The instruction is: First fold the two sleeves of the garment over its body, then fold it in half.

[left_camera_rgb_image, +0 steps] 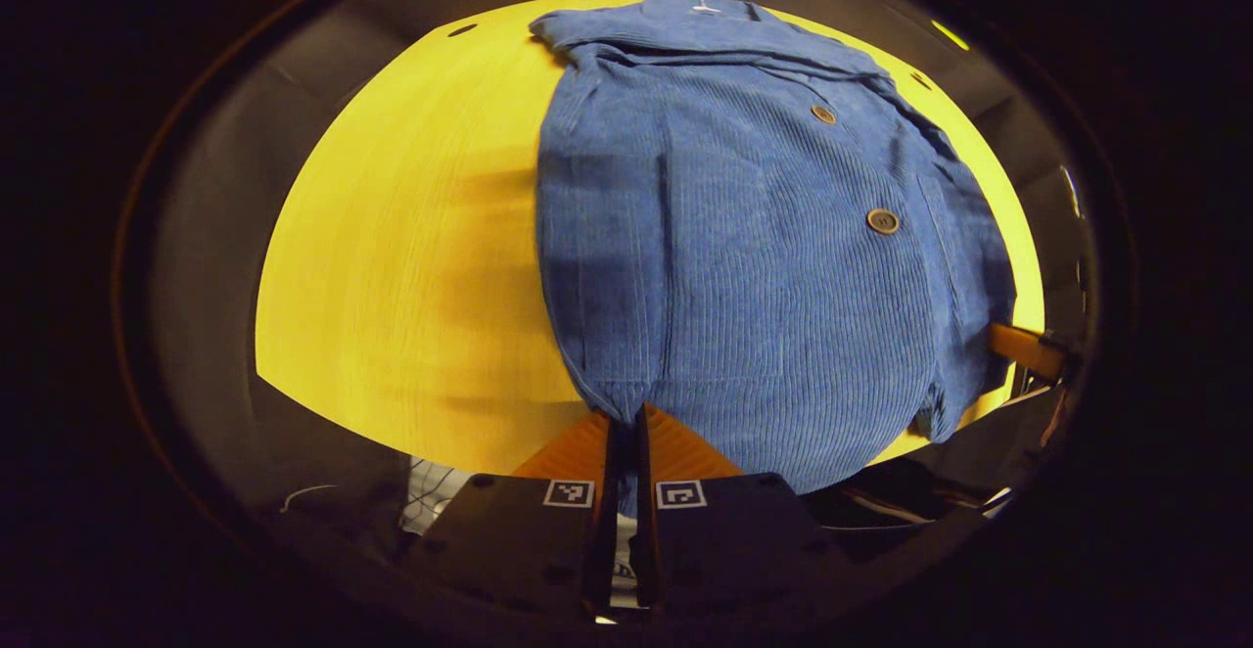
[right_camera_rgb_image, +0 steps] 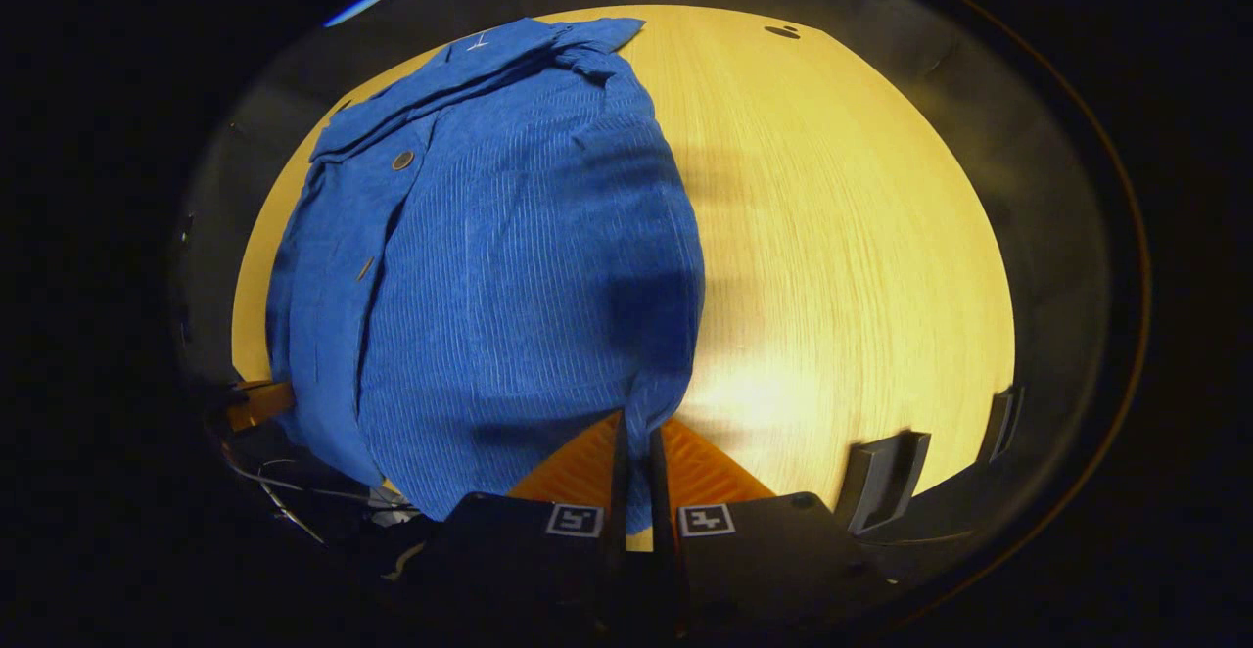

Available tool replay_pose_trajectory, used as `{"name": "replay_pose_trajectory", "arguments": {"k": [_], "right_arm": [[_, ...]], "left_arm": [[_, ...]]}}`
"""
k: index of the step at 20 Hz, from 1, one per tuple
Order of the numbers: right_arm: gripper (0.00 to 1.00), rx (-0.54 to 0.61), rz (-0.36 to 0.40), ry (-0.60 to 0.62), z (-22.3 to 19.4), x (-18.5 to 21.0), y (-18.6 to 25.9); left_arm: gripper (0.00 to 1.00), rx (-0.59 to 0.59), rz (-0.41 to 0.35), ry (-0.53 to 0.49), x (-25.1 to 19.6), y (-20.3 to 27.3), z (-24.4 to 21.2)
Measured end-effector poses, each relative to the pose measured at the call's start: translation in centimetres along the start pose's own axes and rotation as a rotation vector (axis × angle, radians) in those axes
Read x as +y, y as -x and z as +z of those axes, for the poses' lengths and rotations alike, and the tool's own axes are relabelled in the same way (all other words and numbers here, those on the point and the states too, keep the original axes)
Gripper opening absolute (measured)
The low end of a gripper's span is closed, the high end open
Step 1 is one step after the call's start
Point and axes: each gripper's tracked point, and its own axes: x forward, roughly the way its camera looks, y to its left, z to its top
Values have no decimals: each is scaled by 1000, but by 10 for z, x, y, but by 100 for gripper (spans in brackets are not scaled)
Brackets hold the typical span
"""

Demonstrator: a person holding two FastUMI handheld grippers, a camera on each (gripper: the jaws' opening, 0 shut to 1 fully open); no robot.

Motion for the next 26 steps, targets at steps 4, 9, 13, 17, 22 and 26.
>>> {"name": "replay_pose_trajectory", "arguments": {"k": [4,9,13,17,22,26], "right_arm": [[2,-5,16,-29,1,2,0],[2,-15,6,-29,1,4,0],[2,-29,27,-53,3,8,6],[2,-58,25,-34,9,7,17],[2,-92,39,2,22,16,32],[2,-146,55,51,51,24,49]], "left_arm": [[0,-10,-33,4,0,7,4],[0,-17,-76,51,-1,7,2],[0,-39,-87,49,-2,15,3],[0,-59,-104,54,-1,23,4],[0,-102,-118,56,-2,38,12],[0,-162,-121,54,1,57,30]]}}
